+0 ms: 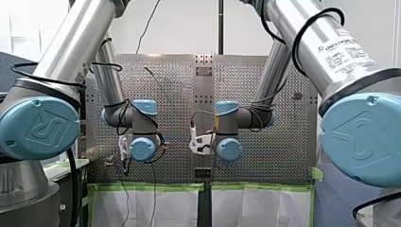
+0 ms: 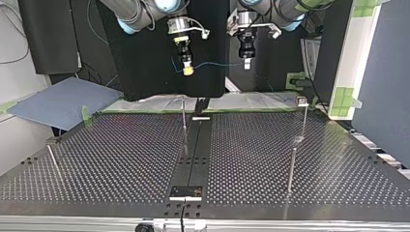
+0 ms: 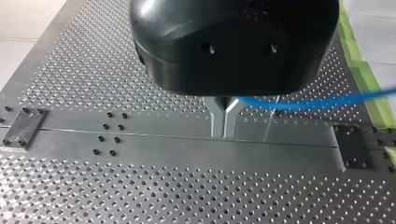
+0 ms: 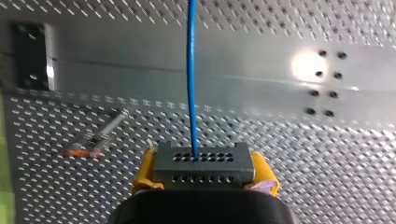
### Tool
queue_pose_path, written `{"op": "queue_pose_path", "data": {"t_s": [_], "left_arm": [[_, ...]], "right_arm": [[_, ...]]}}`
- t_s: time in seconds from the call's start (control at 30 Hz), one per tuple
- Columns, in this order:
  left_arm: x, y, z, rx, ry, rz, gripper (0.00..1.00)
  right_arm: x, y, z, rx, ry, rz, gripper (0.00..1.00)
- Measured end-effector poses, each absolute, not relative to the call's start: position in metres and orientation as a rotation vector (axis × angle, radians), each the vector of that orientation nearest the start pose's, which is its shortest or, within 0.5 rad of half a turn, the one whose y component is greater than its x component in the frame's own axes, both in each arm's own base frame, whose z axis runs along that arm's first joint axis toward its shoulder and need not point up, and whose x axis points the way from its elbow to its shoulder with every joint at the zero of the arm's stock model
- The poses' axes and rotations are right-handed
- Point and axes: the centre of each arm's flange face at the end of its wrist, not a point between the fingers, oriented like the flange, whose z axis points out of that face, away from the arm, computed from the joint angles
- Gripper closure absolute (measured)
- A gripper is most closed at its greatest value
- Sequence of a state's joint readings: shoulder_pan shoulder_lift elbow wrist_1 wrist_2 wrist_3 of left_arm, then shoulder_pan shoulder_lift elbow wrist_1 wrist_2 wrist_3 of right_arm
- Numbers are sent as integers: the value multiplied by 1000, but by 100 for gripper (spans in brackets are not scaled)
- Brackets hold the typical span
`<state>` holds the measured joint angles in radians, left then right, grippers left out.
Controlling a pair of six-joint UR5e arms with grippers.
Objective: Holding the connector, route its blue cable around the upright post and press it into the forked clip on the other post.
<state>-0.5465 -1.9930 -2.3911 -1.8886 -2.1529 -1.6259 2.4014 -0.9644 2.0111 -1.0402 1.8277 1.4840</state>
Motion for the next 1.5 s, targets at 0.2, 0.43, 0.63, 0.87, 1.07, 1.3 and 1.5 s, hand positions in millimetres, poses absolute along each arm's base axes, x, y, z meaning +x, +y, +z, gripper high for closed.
{"op": "queue_pose_path", "data": {"t_s": [0.2, 0.43, 0.63, 0.87, 1.07, 1.3, 1.5], "left_arm": [[288, -267, 80, -75, 1560, -20, 100], [288, -267, 80, -75, 1560, -20, 100], [288, -267, 80, -77, 1559, -18, 100], [280, -252, 82, -65, 1567, 38, 100], [273, -247, 79, -46, 1581, 62, 100], [272, -246, 79, -45, 1582, 64, 100], [272, -246, 79, -45, 1582, 64, 100]], "right_arm": [[468, -275, 57, 1672, -801, 1538, 100], [468, -274, 56, 1675, -801, 1536, 100], [468, -274, 56, 1675, -801, 1536, 100], [468, -274, 56, 1675, -801, 1536, 100], [468, -274, 56, 1675, -801, 1536, 100], [468, -274, 56, 1675, -801, 1536, 100], [468, -273, 56, 1677, -803, 1536, 100]]}}
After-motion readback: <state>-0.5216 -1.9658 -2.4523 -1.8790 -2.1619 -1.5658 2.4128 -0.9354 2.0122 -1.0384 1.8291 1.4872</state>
